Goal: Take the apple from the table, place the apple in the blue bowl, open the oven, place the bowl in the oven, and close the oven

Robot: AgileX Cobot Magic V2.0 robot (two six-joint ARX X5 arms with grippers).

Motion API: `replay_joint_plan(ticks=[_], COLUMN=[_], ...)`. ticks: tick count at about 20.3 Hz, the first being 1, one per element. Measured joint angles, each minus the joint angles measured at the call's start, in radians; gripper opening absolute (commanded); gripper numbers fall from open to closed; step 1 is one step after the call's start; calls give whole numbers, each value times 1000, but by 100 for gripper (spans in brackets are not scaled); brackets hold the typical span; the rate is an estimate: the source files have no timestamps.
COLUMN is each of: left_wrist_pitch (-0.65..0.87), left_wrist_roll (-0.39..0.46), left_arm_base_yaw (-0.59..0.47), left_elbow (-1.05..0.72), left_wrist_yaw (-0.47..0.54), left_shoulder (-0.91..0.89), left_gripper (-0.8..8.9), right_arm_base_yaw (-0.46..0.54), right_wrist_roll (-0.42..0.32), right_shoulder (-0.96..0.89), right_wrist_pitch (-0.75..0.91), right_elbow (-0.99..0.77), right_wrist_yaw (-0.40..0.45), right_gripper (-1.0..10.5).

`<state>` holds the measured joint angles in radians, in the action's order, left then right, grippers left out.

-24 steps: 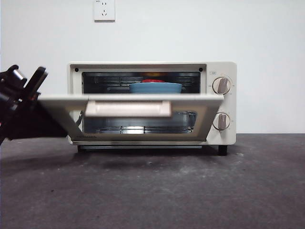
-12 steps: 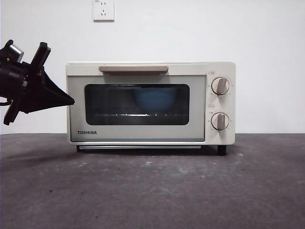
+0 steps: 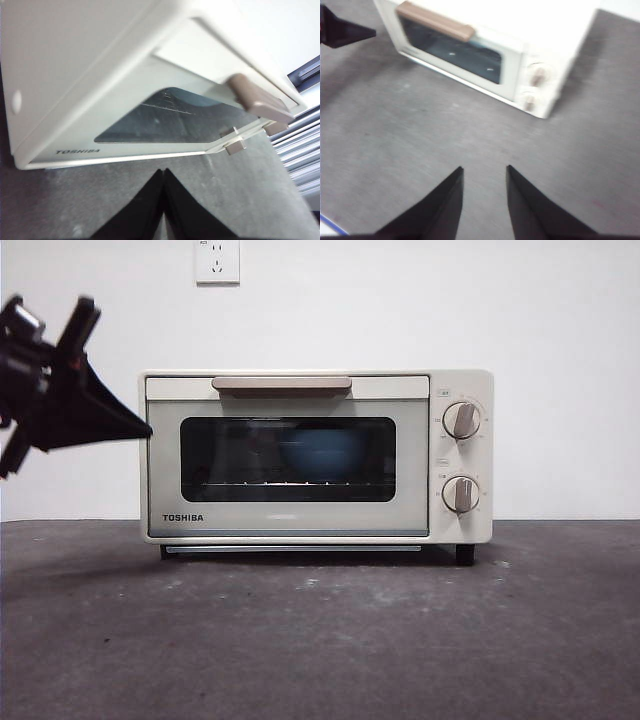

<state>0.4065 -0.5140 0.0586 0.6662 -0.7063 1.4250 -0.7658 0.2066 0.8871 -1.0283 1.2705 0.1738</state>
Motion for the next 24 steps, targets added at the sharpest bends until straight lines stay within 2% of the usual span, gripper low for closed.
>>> replay_joint_plan(ticks=[9, 16, 20, 24], left_wrist_pitch=[-417, -565, -642, -692], left_wrist_roll=[208, 301, 328, 341], left_arm_base_yaw=[66, 135, 167, 173], left_elbow=[0, 0, 0, 0], left_wrist_yaw=[242, 333, 391, 393], left_shoulder=[-314, -526, -607, -634], left_gripper=[7, 7, 7, 7], right_arm_base_yaw=[0, 0, 0, 0], right_wrist_roll=[0, -1, -1, -1], right_shoulder=[-87, -107, -107, -108], right_wrist_pitch=[500, 912, 1066, 1103], right_elbow=[-389, -658, -748, -754], right_wrist_yaw=[-37, -43, -42, -42], right_gripper=[136, 136, 136, 136])
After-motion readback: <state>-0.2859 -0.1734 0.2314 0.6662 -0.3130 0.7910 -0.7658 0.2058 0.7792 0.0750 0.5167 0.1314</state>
